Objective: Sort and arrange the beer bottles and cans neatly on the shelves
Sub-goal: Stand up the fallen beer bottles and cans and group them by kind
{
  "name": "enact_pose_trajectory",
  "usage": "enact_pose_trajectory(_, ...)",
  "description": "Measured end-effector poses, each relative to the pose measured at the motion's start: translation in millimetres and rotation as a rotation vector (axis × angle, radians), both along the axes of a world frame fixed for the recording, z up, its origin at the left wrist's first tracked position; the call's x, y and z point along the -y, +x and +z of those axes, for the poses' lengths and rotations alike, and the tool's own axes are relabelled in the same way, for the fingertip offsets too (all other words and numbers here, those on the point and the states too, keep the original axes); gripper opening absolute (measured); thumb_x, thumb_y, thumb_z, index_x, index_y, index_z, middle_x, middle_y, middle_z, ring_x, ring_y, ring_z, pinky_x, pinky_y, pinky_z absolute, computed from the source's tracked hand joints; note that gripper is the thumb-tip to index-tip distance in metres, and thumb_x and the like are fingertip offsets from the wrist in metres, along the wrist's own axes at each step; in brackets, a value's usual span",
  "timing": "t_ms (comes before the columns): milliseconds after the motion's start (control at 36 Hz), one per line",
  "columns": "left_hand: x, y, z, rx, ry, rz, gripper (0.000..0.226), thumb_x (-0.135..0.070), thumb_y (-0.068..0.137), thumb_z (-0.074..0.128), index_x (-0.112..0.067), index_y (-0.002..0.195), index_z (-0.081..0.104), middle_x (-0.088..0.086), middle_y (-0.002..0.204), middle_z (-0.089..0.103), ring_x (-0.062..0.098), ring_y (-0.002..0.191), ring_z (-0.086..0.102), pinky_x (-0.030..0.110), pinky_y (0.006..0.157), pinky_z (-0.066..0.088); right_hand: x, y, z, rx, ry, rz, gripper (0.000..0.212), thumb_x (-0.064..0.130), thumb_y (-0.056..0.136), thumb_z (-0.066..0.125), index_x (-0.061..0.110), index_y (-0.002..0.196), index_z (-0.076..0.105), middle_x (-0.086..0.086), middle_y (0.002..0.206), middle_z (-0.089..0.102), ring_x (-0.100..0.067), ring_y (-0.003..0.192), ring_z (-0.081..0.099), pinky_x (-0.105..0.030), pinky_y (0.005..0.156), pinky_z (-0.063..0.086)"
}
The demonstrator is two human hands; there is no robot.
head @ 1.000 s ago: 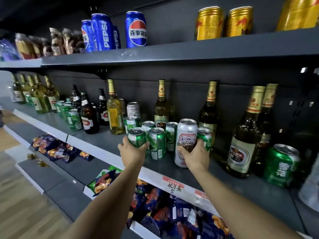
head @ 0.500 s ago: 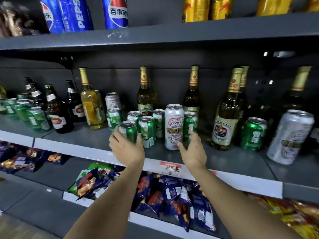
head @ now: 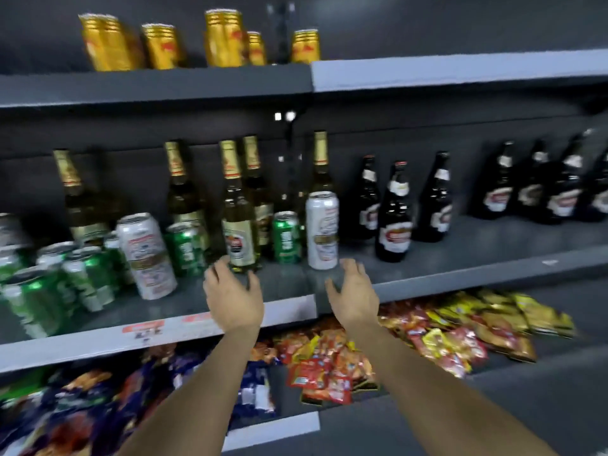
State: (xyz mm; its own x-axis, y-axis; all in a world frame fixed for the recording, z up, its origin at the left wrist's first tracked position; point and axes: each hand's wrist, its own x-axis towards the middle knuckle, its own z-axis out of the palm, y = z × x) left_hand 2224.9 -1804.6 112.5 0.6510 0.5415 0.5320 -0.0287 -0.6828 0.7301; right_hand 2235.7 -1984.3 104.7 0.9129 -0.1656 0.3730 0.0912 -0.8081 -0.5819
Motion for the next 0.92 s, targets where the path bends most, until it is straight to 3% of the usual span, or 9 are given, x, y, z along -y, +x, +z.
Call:
enact_pose_trajectory(278, 224, 12, 10, 0.045, -0.012, -0.323, 0.036, -0.018, 0.089, 0.064, -0.010, 0.123, 0.054, 0.013, 0.126, 0.048, 0.035, 0.111, 0.051, 0.045, 0.074, 0.049, 220, -20, 6, 0.026, -0.098, -0.259, 0.042, 0.037, 0.095, 0.054, 0.012, 0.128, 0.045, -0.007, 0.124, 0.052, -0.028, 0.114, 0.053, -0.040, 0.082, 0.049)
enact_pose_trajectory(444, 315, 38, 23, -0.032, -0.008, -0.481, 0.039, -0.027, 0.092, 0.062, -0.016, 0.127, 0.051, 0.006, 0.133, 0.045, 0.027, 0.119, 0.048, 0.036, 0.075, 0.044, 294, -4, 15, -0.029, -0.150, -0.277, 0.048, 0.037, 0.097, 0.052, 0.012, 0.136, 0.039, -0.007, 0.128, 0.049, -0.029, 0.118, 0.050, -0.039, 0.083, 0.047)
enact_pose_trajectory(583, 355, 83, 23, -0.136, -0.024, -0.546, 0.049, -0.031, 0.088, 0.068, -0.018, 0.130, 0.046, 0.006, 0.134, 0.045, 0.027, 0.121, 0.049, 0.040, 0.080, 0.048, 327, 27, 19, -0.064, -0.180, -0.270, 0.040, 0.036, 0.097, 0.053, 0.013, 0.128, 0.041, -0.007, 0.123, 0.050, -0.029, 0.115, 0.050, -0.040, 0.082, 0.045)
enact_pose_trajectory(750, 380, 141, 23, -0.209, -0.136, -0.546, 0.076, -0.027, 0.080, 0.077, -0.014, 0.142, 0.036, 0.014, 0.136, 0.041, 0.033, 0.126, 0.044, 0.041, 0.095, 0.041, 347, 80, 25, -0.082, -0.230, -0.228, 0.048, 0.037, 0.097, 0.050, 0.014, 0.137, 0.036, -0.006, 0.133, 0.046, -0.028, 0.124, 0.044, -0.038, 0.089, 0.043)
enact_pose_trajectory(861, 388, 183, 23, -0.303, -0.274, -0.566, 0.106, -0.030, 0.074, 0.083, -0.018, 0.153, 0.014, 0.016, 0.148, 0.035, 0.035, 0.132, 0.041, 0.046, 0.103, 0.042, 352, 123, 31, -0.113, -0.251, -0.163, 0.048, 0.037, 0.097, 0.051, 0.013, 0.135, 0.037, -0.006, 0.135, 0.046, -0.028, 0.126, 0.043, -0.038, 0.091, 0.043)
enact_pose_trajectory(917, 391, 202, 22, -0.334, -0.333, -0.570, 0.112, -0.032, 0.072, 0.084, -0.017, 0.154, 0.008, 0.015, 0.148, 0.040, 0.034, 0.132, 0.044, 0.042, 0.102, 0.042, 353, 144, 31, -0.124, -0.242, -0.134, 0.048, 0.036, 0.096, 0.053, 0.013, 0.135, 0.038, -0.006, 0.134, 0.047, -0.027, 0.126, 0.043, -0.038, 0.090, 0.044)
